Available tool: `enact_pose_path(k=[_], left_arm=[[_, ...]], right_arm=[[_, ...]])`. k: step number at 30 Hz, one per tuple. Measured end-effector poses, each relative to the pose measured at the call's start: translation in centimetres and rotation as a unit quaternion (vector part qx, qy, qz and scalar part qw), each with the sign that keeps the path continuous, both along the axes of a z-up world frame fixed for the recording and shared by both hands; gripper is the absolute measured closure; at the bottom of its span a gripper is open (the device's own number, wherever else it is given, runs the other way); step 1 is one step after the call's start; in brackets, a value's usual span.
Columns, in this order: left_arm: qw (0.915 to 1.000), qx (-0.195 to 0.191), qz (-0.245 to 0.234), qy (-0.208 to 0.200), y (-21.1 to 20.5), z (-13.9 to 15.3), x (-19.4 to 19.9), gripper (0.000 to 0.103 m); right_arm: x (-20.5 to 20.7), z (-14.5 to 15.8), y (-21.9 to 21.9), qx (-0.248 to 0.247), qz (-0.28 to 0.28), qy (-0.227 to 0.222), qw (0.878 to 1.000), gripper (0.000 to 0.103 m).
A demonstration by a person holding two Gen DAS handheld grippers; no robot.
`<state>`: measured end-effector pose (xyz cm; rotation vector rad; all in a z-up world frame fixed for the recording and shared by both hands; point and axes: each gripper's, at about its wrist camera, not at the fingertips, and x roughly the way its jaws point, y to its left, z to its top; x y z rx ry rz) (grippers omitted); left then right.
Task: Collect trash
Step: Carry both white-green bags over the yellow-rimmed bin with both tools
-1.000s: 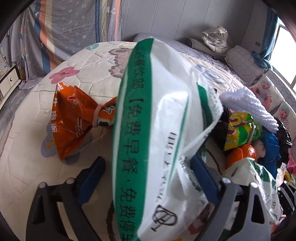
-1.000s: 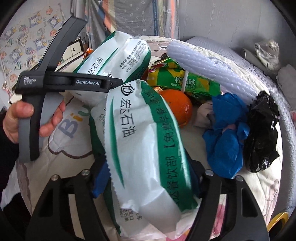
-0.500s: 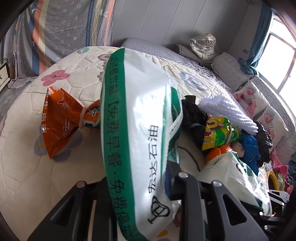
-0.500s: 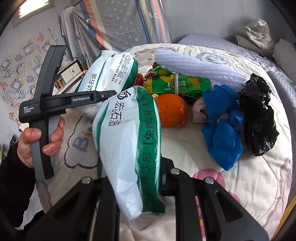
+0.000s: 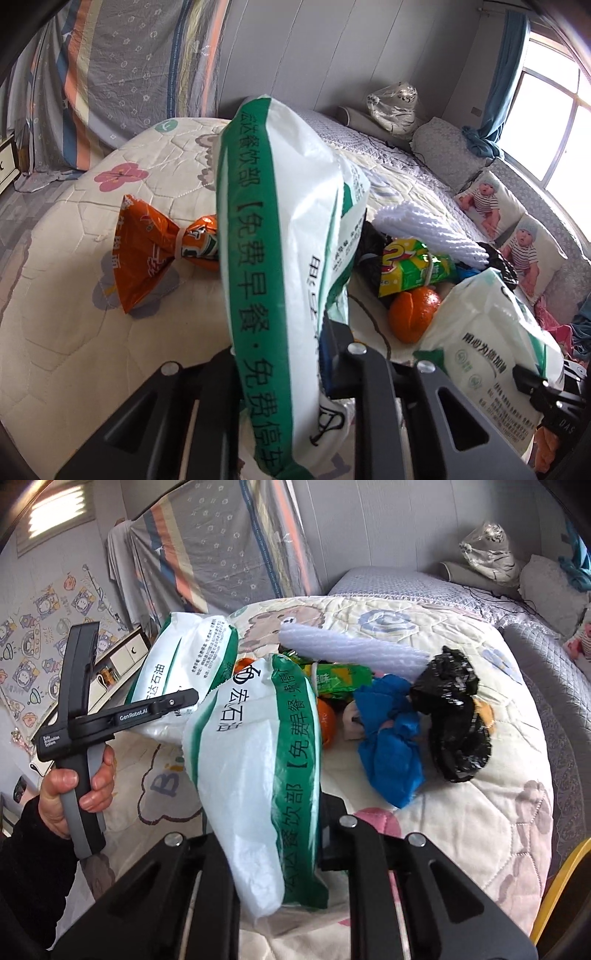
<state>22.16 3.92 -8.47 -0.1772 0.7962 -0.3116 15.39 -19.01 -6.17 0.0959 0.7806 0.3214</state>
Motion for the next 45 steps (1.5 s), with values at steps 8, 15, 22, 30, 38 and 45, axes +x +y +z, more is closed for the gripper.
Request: enact_pose_path(k=[8,15,22,30,38,45], left_arm=[[0.9992,-0.003,-0.020,-0.036,-1.7,3.0,-2.3,0.086],[0.9956,-0.006,-0.067,-0.065,-5.7,5.8,-4.3,0.086],[0.9886,-0.008,-0.127,-0.080,-11.3,7.3,-5.3,0.086],[0.9732,-0.004,-0.216,-0.079,-19.4,7.2,-7.0,0.086],[0.9498,-0.006,-0.305,-0.069,-27.8,6.2,-9.9,0.086],[0.9321,0.000,-0.359,-0.046,-33.4,3.9,-11.7,0.086]], right_arm=[[-2.4,2.1,-3.5,0.004,-0.044,-0.029,0.999,0.090],[-4.6,3.4,-8.5,-0.002,-0.113,-0.054,0.992,0.090],[-7.5,3.9,-14.2,-0.001,-0.196,-0.071,0.978,0.090],[-11.8,4.1,-20.3,-0.014,-0.297,-0.086,0.951,0.090],[-16.3,2.5,-25.5,-0.040,-0.390,-0.076,0.917,0.090],[-19.5,0.8,-28.2,-0.055,-0.440,-0.055,0.895,0.090]])
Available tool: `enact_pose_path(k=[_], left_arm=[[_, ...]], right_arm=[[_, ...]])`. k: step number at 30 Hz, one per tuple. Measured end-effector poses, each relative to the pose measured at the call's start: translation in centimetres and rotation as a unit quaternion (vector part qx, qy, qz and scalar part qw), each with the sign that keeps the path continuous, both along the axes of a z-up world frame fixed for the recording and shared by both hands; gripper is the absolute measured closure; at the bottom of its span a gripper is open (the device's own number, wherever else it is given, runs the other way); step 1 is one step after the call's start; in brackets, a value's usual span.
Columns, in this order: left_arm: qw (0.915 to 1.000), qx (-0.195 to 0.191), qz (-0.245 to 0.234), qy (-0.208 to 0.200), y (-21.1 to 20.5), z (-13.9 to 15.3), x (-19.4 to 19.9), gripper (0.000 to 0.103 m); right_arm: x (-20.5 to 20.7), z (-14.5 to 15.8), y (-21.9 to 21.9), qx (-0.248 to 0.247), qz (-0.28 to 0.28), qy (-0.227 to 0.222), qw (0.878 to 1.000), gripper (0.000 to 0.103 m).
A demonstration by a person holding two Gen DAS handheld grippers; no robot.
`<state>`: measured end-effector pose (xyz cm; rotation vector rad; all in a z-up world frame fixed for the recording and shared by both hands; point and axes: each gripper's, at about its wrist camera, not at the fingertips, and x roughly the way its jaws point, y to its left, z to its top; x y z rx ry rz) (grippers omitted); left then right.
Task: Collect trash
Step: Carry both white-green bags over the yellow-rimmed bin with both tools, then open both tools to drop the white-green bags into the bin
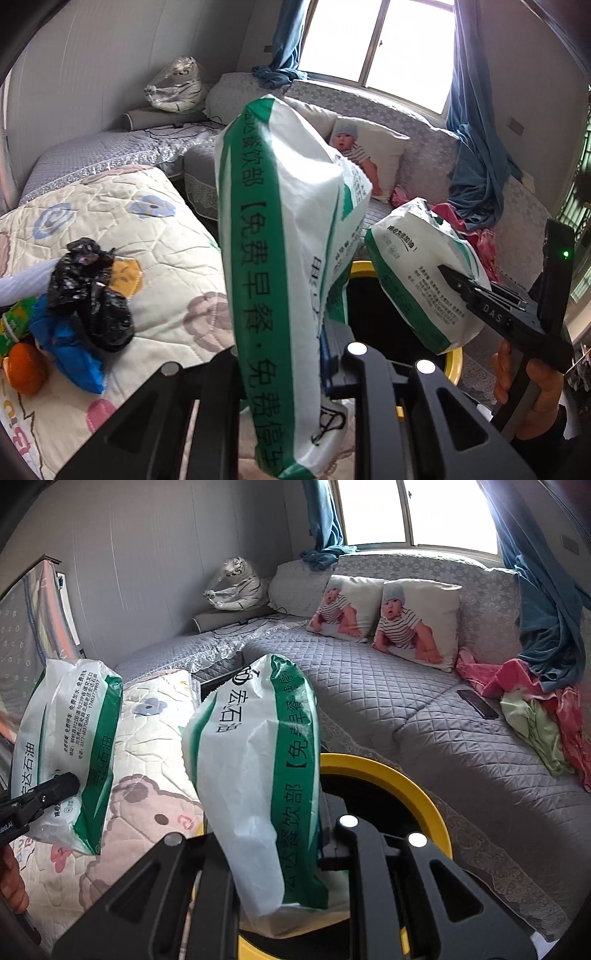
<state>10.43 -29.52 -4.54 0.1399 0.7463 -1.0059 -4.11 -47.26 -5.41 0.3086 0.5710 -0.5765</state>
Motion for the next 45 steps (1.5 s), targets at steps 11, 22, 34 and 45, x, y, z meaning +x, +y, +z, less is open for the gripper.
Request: enact_pose_path(k=[11,22,34,45], left_arm=[[0.9983,0.030,-0.043,0.024,-6.3,-3.3,-1.2,0.086],[0.9956,0.054,-0.067,0.037,-10.1,-5.1,-1.6,0.086],[0.9962,0.054,-0.046,0.052,-10.6,-5.6,-0.7,0.071],[0.9989,0.016,0.002,0.044,-8.8,-3.7,0.5,0.028]], right_arm=[[-2.2,-2.7,-2.6,0.003,-0.041,0.042,0.998,0.089],[-2.0,-4.1,-3.7,0.016,-0.057,0.073,0.996,0.089],[-1.9,-4.4,-4.4,0.022,-0.071,0.088,0.993,0.071],[-2.6,-3.4,-4.8,0.029,-0.087,0.061,0.994,0.034]])
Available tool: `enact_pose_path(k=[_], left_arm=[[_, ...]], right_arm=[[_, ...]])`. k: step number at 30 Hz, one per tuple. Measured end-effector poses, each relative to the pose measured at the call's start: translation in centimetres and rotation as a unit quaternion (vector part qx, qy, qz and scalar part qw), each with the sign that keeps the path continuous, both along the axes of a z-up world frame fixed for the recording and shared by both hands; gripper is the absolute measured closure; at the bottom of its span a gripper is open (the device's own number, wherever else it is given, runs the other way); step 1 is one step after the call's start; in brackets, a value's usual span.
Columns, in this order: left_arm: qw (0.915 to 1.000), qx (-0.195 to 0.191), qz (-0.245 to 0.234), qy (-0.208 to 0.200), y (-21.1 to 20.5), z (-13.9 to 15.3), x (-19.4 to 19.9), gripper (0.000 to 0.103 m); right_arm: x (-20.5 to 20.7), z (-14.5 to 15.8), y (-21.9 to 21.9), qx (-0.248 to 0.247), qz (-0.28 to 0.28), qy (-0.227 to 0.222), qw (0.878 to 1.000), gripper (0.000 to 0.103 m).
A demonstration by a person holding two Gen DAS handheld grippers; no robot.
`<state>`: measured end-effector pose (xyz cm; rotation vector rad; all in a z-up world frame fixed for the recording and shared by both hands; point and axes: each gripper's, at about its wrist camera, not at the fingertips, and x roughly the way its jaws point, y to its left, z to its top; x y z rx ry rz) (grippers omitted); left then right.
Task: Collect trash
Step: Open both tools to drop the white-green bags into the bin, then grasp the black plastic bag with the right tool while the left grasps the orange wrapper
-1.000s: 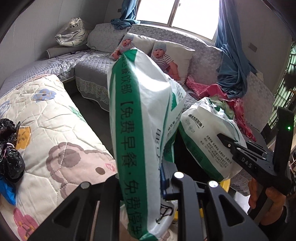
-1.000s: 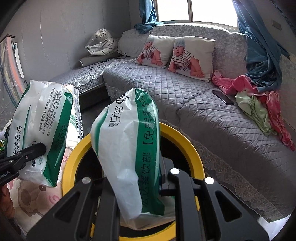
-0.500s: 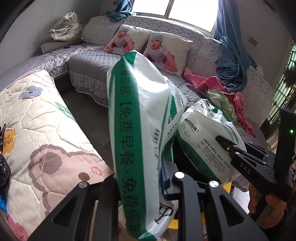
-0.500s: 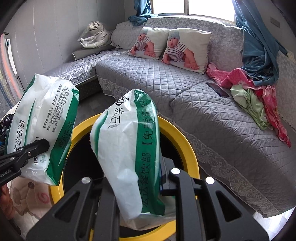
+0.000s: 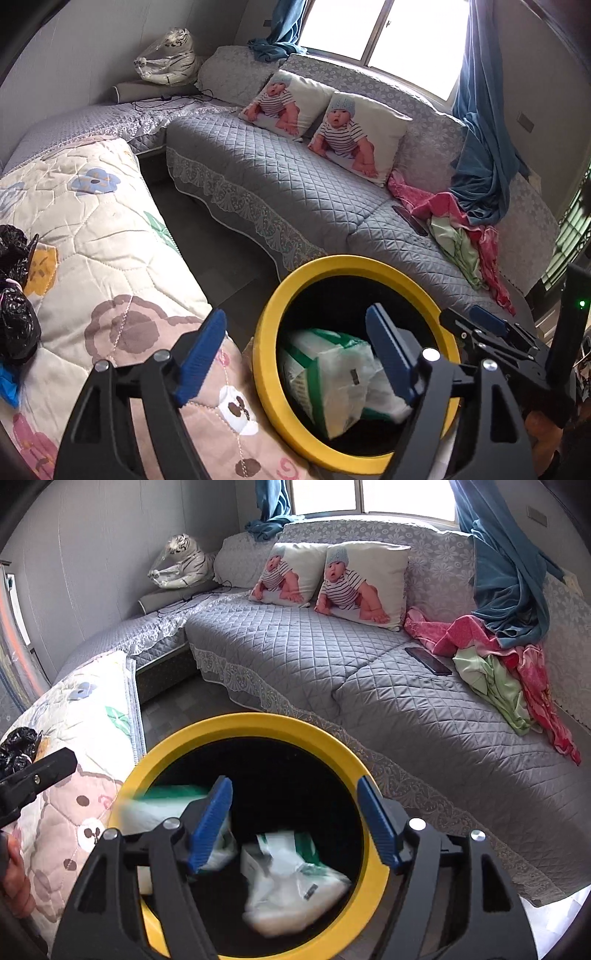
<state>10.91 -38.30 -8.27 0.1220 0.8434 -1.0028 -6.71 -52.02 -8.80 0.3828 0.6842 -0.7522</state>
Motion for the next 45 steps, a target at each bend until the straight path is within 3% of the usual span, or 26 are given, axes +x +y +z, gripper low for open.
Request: enact_pose_path(k=[7,14,19,24,30,34,37,43,45], left_arm=[[0.9994,-0.015,0.031,-0.007,2.4,1.0,1.3,0.026],[0.9941,-0.026,0.087,-0.059,6.9,3.6,3.3,0.017],[0.9895,-0.034,0.120,-0.074,11.1,5.3,4.7,0.016],[0.9797,-0.031,0.172,-0.099,16.8,6.0,5.8,0.011],[0.9648,-0.032,0.233,-0.118,24.2,6.0,6.7,0.008],[0.9458,-0.023,0.293,-0.139,30.1,5.7,7.2,0.008],[0.9343,-0.020,0.330,-0.133,35.0,5.2,7.9,0.008],[0.9137,0.014,0.383,-0.135,42.3,3.8,9.3,0.008],[0.9128,0.020,0.386,-0.132,44.1,3.4,9.8,0.008]], right_arm=[[-0.4,1.1,0.1,-0.009,-0.006,-0.014,1.000,0.034],[0.1,2.3,1.7,-0.044,0.002,-0.027,0.999,0.032],[1.7,3.4,3.7,-0.057,0.042,-0.047,0.996,0.030],[4.4,4.6,7.6,-0.070,0.110,-0.071,0.989,0.024],[9.1,5.7,14.2,-0.077,0.221,-0.103,0.967,0.019],[12.0,6.0,19.2,-0.077,0.300,-0.118,0.944,0.016],[13.7,5.7,23.5,-0.105,0.346,-0.125,0.924,0.014],[17.1,4.0,28.9,-0.121,0.408,-0.093,0.900,0.015],[17.8,3.2,29.6,-0.123,0.417,-0.082,0.897,0.016]])
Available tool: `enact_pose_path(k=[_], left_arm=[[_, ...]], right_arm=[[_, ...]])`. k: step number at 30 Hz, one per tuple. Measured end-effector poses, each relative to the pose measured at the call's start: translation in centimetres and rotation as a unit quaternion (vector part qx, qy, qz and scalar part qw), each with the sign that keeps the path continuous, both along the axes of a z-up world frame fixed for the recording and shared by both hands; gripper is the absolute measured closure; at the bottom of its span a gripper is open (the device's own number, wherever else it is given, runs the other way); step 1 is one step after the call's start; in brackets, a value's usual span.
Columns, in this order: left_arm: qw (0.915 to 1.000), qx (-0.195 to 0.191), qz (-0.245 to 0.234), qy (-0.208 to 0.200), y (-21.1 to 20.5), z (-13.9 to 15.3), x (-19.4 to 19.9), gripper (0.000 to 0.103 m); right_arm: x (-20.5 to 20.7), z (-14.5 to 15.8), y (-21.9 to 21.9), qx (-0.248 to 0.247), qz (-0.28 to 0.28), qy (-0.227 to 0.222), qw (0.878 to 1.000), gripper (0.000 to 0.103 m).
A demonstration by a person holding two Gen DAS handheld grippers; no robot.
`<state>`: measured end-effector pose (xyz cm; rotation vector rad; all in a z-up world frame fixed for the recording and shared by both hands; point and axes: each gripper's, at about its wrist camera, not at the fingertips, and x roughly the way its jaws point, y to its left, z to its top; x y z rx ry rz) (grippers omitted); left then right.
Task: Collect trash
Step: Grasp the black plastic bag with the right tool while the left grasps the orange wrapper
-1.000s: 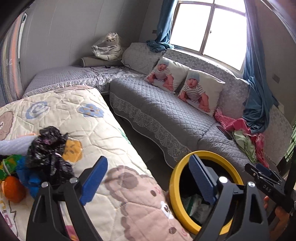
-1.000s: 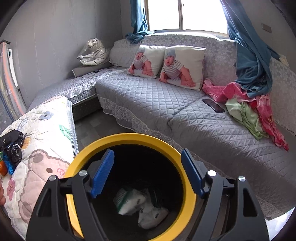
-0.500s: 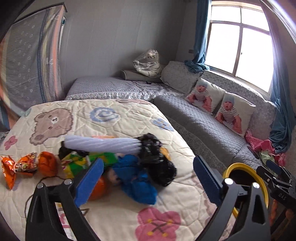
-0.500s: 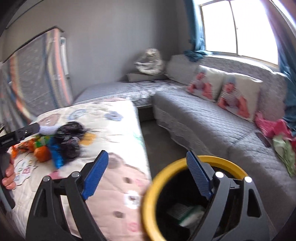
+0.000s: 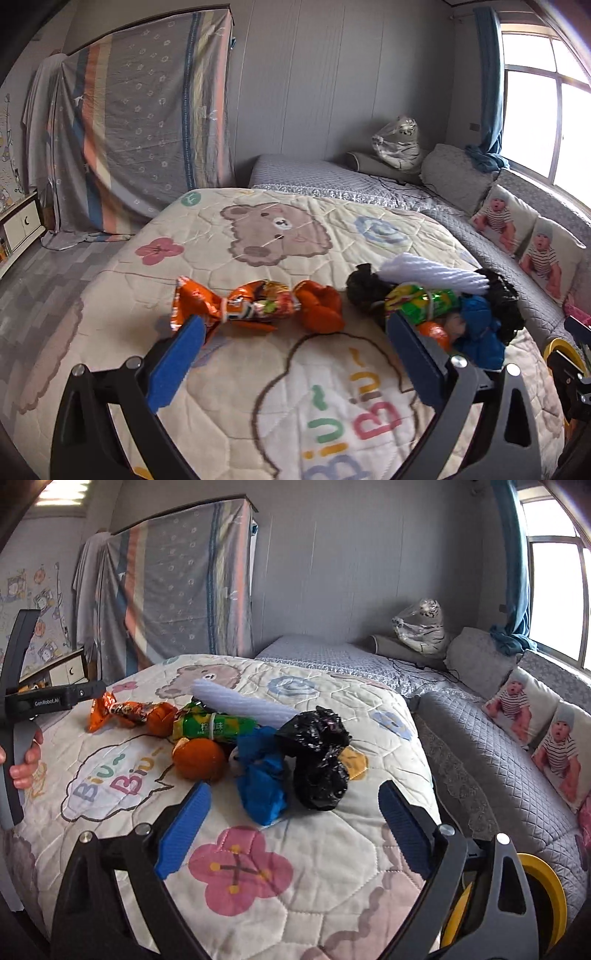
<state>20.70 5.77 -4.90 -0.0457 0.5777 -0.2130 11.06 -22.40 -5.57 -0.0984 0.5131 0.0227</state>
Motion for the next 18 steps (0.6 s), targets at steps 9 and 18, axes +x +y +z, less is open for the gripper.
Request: enact_pose_path(k=[9,18], left_arm=[[0.9995,0.003,0.027,0.016,5.0,-1.4,2.4,0.008],[0.9972,0.012,0.028,0.068,5.6,-3.9,6.0,0.008]], right_arm=[[4.1,-0.7,-1.9,-0.020,-0.028,0.024,0.999,0.020],[8.3,-2.5,-4.6,-0.008,-0.036,0.085,0.996,0.027]])
